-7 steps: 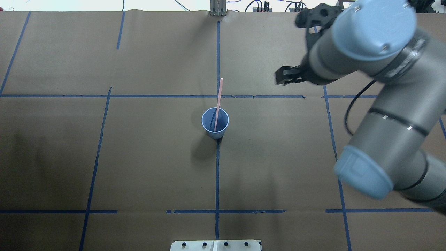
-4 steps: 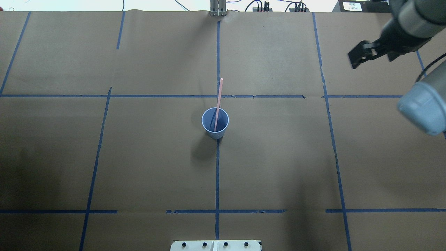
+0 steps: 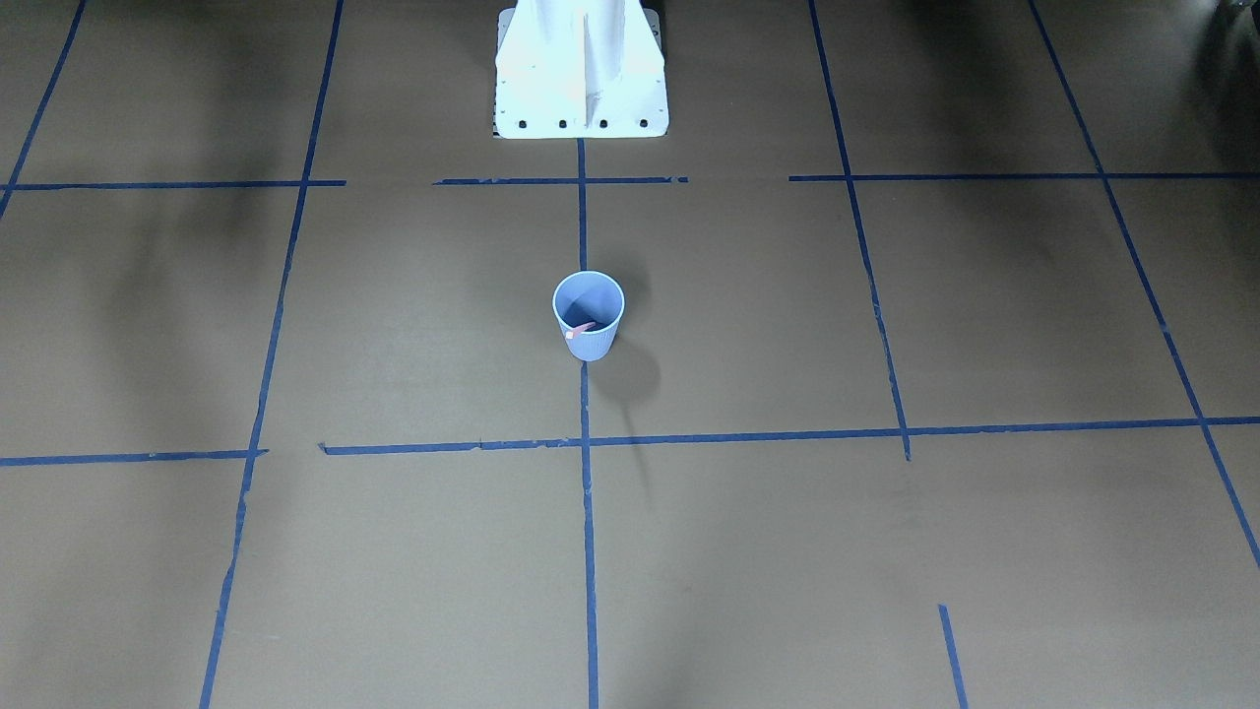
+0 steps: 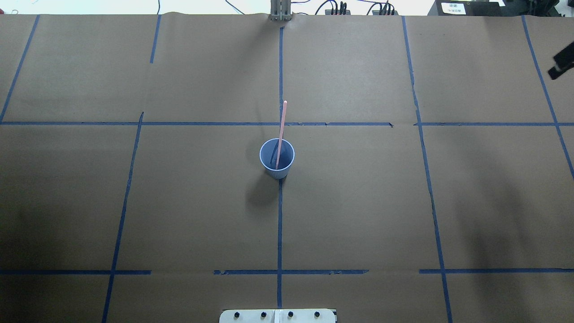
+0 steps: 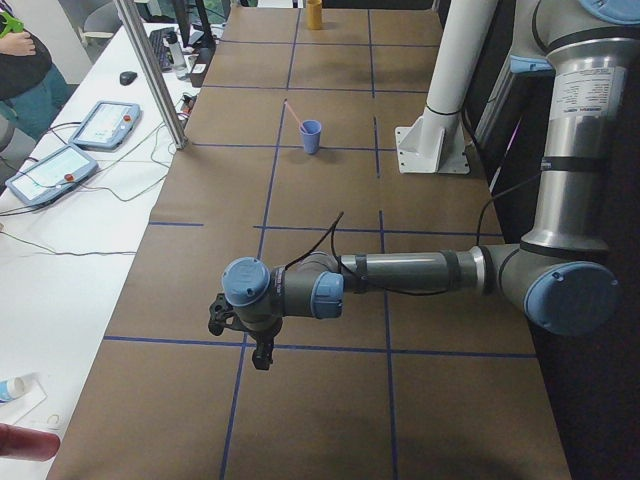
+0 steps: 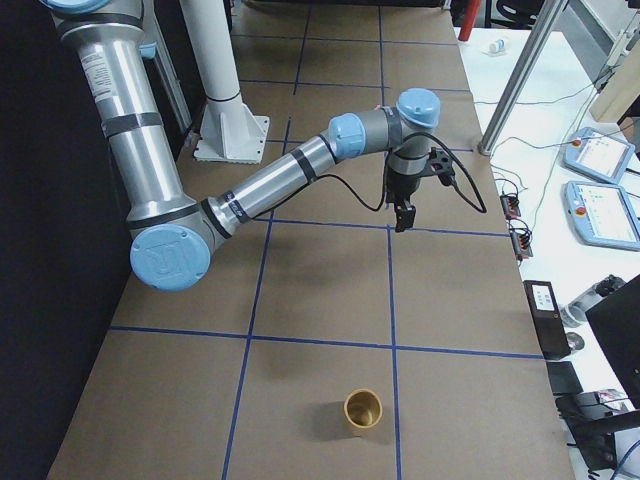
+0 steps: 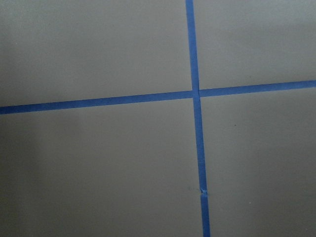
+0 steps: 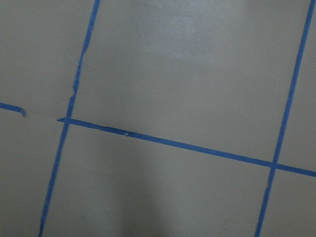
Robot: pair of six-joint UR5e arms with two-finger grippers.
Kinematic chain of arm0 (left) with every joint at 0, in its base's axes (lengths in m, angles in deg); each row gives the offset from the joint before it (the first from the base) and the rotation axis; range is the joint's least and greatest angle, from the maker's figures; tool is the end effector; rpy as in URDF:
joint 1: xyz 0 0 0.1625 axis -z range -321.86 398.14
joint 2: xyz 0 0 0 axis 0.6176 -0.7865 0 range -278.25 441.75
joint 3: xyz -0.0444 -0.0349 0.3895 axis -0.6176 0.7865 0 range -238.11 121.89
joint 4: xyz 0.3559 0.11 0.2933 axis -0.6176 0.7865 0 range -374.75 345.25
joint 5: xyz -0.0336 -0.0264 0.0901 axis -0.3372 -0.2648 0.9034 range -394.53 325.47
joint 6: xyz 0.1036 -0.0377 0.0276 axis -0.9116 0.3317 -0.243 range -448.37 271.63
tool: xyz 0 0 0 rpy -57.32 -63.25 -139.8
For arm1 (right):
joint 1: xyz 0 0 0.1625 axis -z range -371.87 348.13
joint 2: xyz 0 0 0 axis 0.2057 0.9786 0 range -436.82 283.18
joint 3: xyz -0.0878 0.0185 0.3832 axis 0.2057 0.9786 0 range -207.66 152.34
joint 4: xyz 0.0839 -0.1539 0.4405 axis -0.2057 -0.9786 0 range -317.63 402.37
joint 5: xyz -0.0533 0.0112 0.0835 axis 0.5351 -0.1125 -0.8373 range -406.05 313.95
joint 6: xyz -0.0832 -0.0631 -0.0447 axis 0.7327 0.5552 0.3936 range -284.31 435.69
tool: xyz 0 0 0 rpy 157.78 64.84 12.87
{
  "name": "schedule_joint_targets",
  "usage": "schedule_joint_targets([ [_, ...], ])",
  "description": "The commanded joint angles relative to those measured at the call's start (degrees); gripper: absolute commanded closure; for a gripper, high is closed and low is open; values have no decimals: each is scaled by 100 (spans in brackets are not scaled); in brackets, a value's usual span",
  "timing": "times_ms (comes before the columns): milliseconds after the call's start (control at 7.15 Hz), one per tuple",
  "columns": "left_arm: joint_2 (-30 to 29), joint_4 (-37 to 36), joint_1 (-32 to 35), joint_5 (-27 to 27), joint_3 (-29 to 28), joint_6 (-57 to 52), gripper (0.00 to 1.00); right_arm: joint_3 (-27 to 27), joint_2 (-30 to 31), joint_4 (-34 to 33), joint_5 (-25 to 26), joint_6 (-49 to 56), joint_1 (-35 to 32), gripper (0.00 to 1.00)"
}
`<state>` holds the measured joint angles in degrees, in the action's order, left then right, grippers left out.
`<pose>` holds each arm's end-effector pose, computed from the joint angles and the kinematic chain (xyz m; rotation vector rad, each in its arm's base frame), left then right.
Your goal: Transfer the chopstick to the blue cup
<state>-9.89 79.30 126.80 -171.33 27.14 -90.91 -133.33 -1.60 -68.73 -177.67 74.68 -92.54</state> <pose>-0.0372 -0.5676 0.6567 0.0241 0.8168 0.0707 -0.0410 -0.6061 0.3801 0.0900 -0.7370 -0.1978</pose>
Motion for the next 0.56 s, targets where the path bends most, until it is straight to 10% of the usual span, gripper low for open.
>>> schedule_joint_targets([
  [0, 6, -71, 12, -13, 106, 25, 0, 843, 438, 0, -74, 1248, -894, 0],
  [420, 76, -62, 12, -22, 255, 34, 0, 1722, 1291, 1657, -153, 1199, -1241, 0],
])
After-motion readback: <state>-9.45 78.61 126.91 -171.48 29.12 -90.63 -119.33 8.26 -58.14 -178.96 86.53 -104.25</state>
